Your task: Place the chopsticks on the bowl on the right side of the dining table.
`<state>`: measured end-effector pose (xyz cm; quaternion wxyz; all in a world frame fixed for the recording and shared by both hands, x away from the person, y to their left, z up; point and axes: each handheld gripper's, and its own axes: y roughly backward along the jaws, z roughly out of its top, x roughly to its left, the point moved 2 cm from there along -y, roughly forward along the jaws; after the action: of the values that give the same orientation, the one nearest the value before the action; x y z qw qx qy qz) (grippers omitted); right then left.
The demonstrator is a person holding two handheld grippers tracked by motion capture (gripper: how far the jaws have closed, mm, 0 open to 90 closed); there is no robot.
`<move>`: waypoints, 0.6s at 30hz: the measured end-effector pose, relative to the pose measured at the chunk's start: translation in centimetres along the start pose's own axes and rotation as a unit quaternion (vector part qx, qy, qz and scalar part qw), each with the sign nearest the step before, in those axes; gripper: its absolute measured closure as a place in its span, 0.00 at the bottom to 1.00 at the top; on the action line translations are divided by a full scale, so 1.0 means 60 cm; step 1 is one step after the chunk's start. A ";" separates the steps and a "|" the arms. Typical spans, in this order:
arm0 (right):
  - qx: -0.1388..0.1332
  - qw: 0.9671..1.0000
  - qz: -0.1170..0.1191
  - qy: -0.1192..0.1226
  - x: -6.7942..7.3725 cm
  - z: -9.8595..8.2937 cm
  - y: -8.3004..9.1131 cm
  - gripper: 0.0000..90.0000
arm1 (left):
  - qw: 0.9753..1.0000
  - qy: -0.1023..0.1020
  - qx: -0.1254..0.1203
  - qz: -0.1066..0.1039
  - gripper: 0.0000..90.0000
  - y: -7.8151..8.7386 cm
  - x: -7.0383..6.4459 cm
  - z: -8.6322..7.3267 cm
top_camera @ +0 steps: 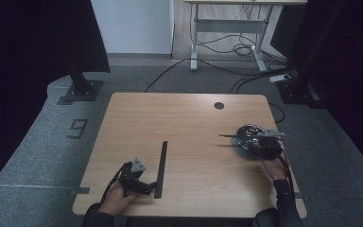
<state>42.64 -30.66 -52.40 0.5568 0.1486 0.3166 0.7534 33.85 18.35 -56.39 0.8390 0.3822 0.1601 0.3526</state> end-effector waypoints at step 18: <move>-0.022 0.994 -0.078 -0.074 -0.064 -0.032 0.014 0.00 | 1.000 0.000 0.000 0.000 0.00 0.000 0.000 0.000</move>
<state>42.19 -34.97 -52.82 0.6386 0.1668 0.2688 0.7015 33.85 18.34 -56.39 0.8390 0.3821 0.1601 0.3527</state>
